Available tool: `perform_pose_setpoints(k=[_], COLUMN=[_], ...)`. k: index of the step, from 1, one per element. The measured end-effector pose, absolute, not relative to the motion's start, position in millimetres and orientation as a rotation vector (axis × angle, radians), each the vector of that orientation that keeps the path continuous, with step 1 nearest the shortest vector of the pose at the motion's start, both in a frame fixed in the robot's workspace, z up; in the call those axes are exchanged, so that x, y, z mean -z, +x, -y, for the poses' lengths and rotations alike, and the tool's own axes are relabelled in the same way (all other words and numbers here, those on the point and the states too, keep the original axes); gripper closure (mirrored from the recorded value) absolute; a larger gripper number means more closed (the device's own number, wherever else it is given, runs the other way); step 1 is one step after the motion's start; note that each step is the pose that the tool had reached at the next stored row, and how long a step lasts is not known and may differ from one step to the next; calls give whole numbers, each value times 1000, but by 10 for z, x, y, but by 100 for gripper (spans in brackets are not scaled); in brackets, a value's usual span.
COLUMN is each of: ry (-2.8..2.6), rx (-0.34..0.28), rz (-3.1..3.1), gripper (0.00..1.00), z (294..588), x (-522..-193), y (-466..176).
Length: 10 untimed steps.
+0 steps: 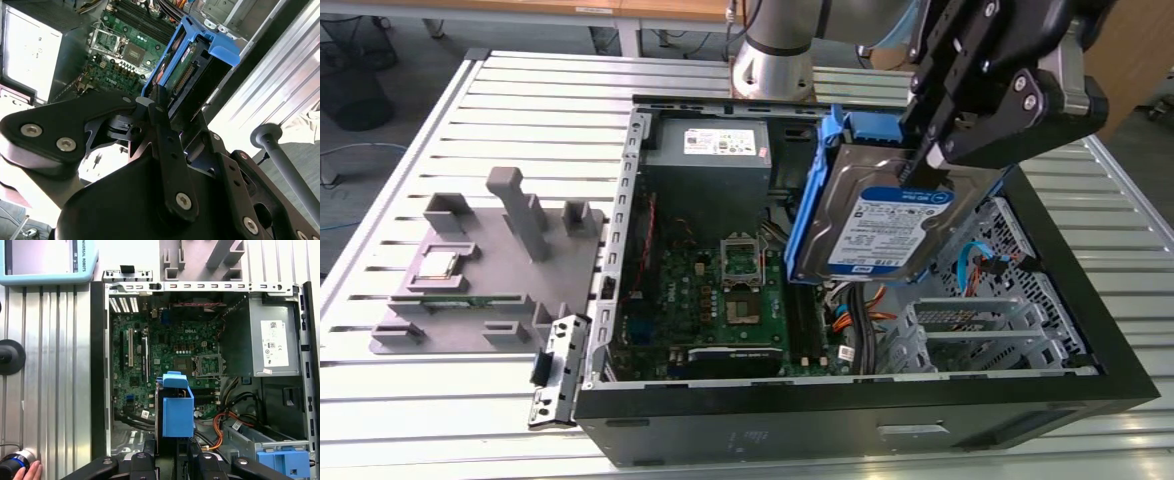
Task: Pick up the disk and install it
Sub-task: 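Pick up the disk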
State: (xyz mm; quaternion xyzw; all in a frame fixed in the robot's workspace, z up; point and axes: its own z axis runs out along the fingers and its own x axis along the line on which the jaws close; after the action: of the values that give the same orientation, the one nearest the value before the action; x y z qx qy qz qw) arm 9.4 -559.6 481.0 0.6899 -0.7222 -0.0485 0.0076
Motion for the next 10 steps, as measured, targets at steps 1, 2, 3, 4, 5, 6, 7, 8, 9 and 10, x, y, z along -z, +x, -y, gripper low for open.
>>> perform_pose_setpoints(k=[1, 2, 3, 4, 5, 6, 7, 8, 9, 10], ry=[2157, 2157, 2157, 2157, 2157, 2157, 2157, 2157, 2157, 2157], rx=[152, 152, 152, 152, 152, 152, 152, 153, 153, 153], rz=[2258, 2258, 2258, 2258, 2258, 2258, 2259, 2259, 2259, 2259], gripper=[65, 65, 65, 65, 65, 65, 65, 65, 65, 65], z=[5614, 5631, 5648, 5665, 5681, 5697, 5713, 5730, 5745, 5760], x=[-4810, -4810, -4809, -4809, -4809, -4809, -4809, -4809, -4809, -4809], y=[94, 95, 95, 95, 96, 96, 96, 97, 97, 97])
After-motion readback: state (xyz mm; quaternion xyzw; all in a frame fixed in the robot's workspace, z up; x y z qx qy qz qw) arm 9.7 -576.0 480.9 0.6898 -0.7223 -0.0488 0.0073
